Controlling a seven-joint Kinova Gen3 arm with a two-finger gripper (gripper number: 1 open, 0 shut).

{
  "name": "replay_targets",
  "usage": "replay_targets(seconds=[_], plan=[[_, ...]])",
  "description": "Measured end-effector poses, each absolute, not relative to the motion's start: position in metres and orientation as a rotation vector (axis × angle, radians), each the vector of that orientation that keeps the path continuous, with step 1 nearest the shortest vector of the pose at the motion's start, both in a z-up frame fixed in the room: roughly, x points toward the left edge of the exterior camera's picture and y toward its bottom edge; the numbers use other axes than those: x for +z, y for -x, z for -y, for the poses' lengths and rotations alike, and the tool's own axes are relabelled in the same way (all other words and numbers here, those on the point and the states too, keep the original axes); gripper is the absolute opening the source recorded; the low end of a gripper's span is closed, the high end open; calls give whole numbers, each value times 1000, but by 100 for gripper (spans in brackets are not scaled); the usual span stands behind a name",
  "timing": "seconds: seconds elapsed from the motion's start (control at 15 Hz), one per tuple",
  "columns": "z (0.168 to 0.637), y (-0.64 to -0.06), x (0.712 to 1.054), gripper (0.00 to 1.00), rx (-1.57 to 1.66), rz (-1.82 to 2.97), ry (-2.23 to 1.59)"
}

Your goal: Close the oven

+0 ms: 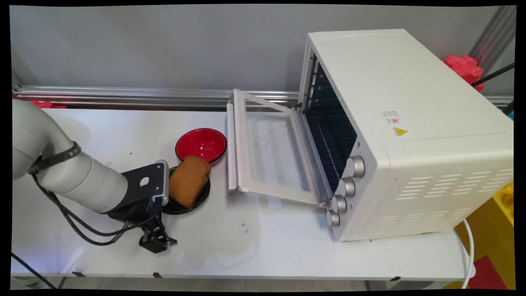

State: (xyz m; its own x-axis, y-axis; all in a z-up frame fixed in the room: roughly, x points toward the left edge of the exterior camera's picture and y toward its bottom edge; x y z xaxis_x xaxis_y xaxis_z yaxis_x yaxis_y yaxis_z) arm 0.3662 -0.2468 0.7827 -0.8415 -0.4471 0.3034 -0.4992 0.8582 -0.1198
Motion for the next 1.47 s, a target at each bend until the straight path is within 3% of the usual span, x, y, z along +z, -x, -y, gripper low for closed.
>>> replay_targets(seconds=[0.67,1.47], plan=[[257,-354,813,100,318,2644,-554],[300,-417,881,100,359,2570,-404]])
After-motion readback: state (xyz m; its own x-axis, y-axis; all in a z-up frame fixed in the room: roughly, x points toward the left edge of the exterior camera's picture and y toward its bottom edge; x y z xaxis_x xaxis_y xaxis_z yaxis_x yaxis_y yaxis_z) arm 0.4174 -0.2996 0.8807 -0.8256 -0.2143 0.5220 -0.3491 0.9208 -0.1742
